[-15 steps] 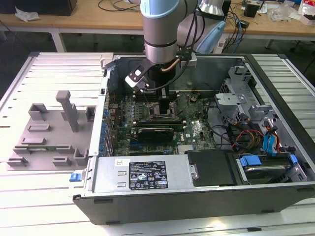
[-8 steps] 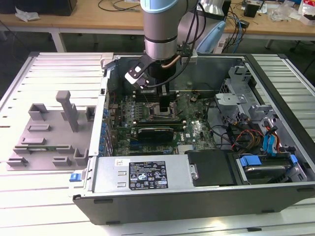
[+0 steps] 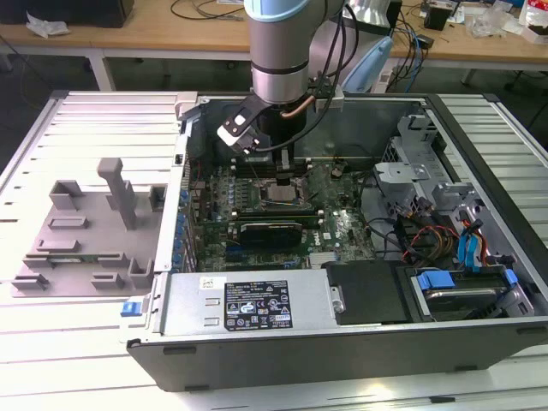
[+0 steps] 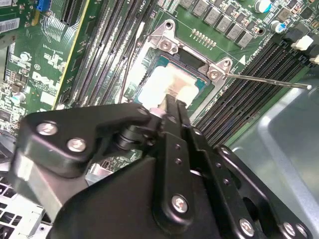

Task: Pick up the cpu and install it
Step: 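Place the cpu into insertion slot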

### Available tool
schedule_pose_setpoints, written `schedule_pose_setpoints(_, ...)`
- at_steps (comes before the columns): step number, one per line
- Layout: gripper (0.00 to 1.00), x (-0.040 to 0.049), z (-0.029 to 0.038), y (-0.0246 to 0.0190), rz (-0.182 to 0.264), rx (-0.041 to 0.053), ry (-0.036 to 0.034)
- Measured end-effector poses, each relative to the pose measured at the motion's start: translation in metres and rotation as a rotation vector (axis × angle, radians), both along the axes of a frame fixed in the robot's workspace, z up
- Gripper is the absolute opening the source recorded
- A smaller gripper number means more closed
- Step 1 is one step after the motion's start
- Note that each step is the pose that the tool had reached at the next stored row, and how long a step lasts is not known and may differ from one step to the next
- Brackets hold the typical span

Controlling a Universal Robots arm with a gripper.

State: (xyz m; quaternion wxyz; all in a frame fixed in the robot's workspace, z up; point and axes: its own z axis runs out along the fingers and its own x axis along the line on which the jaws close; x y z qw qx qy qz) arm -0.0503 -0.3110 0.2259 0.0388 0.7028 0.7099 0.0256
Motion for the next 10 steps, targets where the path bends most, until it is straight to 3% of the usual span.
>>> schedule_pose_setpoints(1,0.11,0.0000,0.0001,0.0000,0.000,0.0000,0.0000)
schedule_pose_setpoints(3,0.11,0.0000,0.0004,0.0000,0.000,0.0000,0.0000)
schedule_pose_setpoints(4,0.11,0.0000,0.0005,0.0000,0.000,0.0002,0.0034)
schedule_pose_setpoints(5,0.11,0.0006,0.0003,0.0000,0.000,0.0020,0.0230)
schedule_pose_setpoints(6,0.11,0.0014,0.0000,0.0000,0.000,0.0050,0.0517)
schedule_pose_setpoints(7,0.11,0.0016,0.0000,0.0000,0.000,0.0055,0.0633)
schedule_pose_setpoints(8,0.11,0.0016,0.0001,-0.0001,0.000,0.0055,0.0676)
schedule_pose_setpoints(10,0.11,0.0028,-0.0004,-0.0003,0.000,0.0059,0.0675)
